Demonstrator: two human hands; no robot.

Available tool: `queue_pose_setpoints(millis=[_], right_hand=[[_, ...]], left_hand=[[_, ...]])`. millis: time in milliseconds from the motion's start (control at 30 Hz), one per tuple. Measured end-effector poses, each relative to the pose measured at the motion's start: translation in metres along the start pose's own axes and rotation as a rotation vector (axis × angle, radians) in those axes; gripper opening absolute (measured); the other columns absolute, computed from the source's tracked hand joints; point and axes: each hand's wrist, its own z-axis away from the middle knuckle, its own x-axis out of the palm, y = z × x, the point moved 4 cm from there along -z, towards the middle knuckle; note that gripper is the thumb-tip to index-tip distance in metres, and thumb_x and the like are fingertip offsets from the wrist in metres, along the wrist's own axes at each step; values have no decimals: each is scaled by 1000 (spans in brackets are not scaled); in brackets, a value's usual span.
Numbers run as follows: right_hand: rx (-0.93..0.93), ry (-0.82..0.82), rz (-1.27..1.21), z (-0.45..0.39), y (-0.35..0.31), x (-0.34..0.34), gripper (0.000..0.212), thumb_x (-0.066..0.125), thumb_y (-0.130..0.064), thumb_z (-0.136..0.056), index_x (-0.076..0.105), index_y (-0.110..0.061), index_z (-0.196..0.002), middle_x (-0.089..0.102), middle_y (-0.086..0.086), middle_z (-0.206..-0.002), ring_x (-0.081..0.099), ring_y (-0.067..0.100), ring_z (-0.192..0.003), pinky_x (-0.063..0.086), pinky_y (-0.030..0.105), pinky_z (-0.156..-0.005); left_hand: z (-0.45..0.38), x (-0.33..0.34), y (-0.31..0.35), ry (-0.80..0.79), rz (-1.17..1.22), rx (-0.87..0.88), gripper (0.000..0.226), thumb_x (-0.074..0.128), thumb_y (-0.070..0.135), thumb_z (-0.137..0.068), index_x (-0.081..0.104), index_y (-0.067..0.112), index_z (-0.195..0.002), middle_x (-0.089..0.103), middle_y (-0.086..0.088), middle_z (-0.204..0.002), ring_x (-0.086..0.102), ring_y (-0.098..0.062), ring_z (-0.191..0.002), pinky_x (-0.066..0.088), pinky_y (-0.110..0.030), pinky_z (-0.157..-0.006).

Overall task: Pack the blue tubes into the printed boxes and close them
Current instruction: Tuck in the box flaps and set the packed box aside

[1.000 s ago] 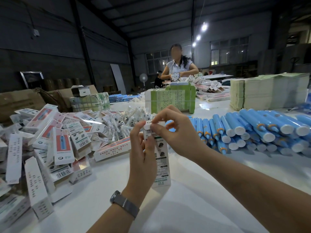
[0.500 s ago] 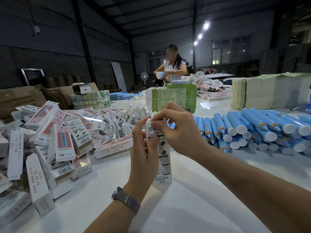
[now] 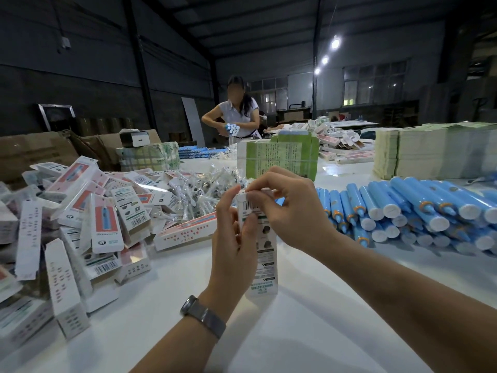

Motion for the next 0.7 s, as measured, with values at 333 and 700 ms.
queue_pose_setpoints(millis=[333,700], right_hand=[[25,-48,-4,-7,0,-3,5,69,-11,-89,72,-15,-88,65,-13,-83,63,7,-81,53,30,-76],[98,-224,-4,-19,-5,-12,12,72,-12,-89,74,-23,-86,72,-8,-78,69,13,-77,58,38,-78]], left_hand=[[0,0,1,-42,27,8,47,45,46,-95,32,68,-134,64,4,-103,69,-30,-87,55,-60,-74],[1,-2,3,-45,13,-10,45,41,46,-97,30,69,-134,59,-16,-94,62,-39,-76,50,-63,-64]])
